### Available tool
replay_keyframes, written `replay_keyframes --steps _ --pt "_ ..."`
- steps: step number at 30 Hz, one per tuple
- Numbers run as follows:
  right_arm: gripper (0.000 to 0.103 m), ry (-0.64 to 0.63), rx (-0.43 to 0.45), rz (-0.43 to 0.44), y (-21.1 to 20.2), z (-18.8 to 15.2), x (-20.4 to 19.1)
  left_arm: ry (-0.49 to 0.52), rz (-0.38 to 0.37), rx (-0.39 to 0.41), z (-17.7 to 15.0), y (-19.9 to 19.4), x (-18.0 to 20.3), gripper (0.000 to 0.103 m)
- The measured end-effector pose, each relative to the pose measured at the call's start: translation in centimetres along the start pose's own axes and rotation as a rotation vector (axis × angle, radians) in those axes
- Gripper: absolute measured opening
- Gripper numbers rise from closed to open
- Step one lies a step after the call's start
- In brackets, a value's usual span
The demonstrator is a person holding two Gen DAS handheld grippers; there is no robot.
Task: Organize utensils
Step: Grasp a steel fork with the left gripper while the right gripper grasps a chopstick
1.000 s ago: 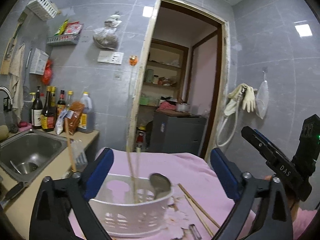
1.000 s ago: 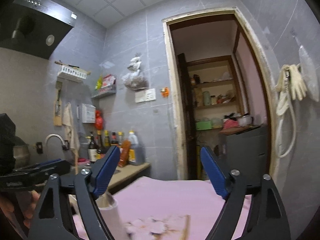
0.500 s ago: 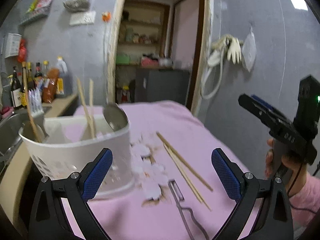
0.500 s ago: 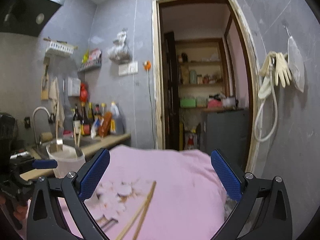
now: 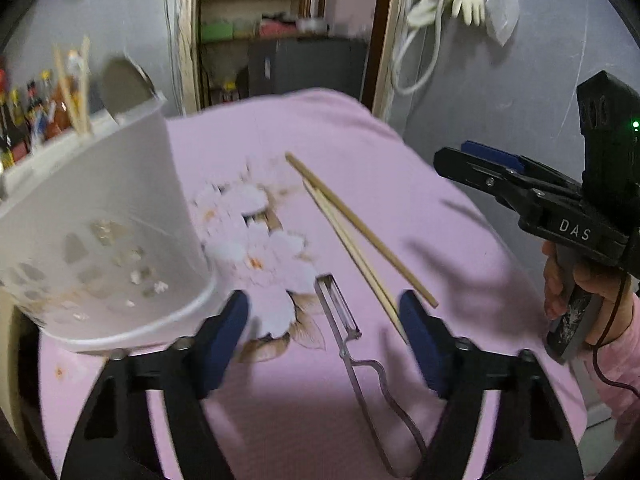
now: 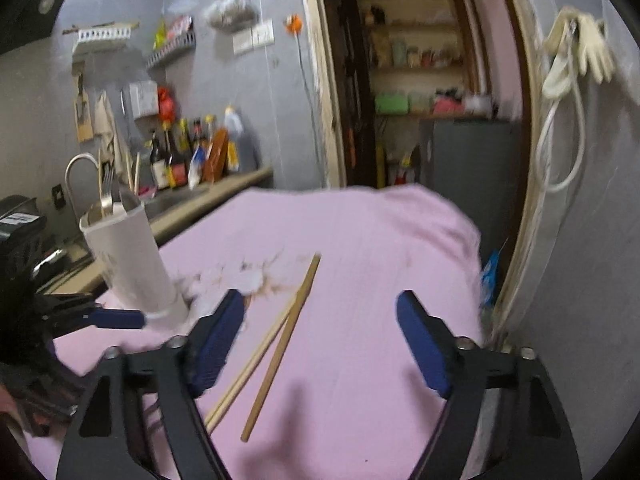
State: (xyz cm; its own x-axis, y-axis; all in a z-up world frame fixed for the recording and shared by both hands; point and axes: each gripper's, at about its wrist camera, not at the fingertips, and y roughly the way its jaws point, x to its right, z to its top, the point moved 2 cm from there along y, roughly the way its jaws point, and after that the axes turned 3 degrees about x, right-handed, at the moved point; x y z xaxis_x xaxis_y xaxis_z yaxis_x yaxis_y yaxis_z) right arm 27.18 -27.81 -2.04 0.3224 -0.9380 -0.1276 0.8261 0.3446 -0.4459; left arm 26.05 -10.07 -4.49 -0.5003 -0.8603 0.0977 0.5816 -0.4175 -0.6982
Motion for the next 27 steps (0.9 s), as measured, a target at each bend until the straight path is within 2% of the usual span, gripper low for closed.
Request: replay_keyframes --steps 1,4,8,14,20,23,27 --pt "0.065 0.007 -0.018 0.007 0.3 -0.1 0.1 -0.012 -0.015 -0.035 0.0 0.8 -0.1 0.051" --pt "0.050 0.028 -0.097 0.030 1.6 -0.7 0.4 -0.042 -0.033 -0.115 0.1 2.7 -0.4 0.036" --pt "0.039 0.040 -0.203 0.055 3.4 -1.2 0.6 -0.038 -0.029 -0.158 0.8 4.1 -0.2 0.033" --pt "0.030 0.035 -0.307 0.098 5.9 -0.9 -0.1 0.012 0.021 -0.197 1.3 5.3 0.2 0.016" --pt "0.023 -0.002 -0.394 0.105 8.5 -0.8 -1.2 -0.045 0.027 -0.197 1.3 5.1 -1.0 0.013" --pt "0.019 -0.058 -0.429 0.070 9.3 -0.8 -1.9 -0.033 0.043 -0.194 1.0 4.7 -0.9 0.012" --pt "0.018 -0.149 -0.485 0.013 10.8 -0.5 -2.7 0.020 0.060 -0.213 1.0 5.0 -0.2 0.013"
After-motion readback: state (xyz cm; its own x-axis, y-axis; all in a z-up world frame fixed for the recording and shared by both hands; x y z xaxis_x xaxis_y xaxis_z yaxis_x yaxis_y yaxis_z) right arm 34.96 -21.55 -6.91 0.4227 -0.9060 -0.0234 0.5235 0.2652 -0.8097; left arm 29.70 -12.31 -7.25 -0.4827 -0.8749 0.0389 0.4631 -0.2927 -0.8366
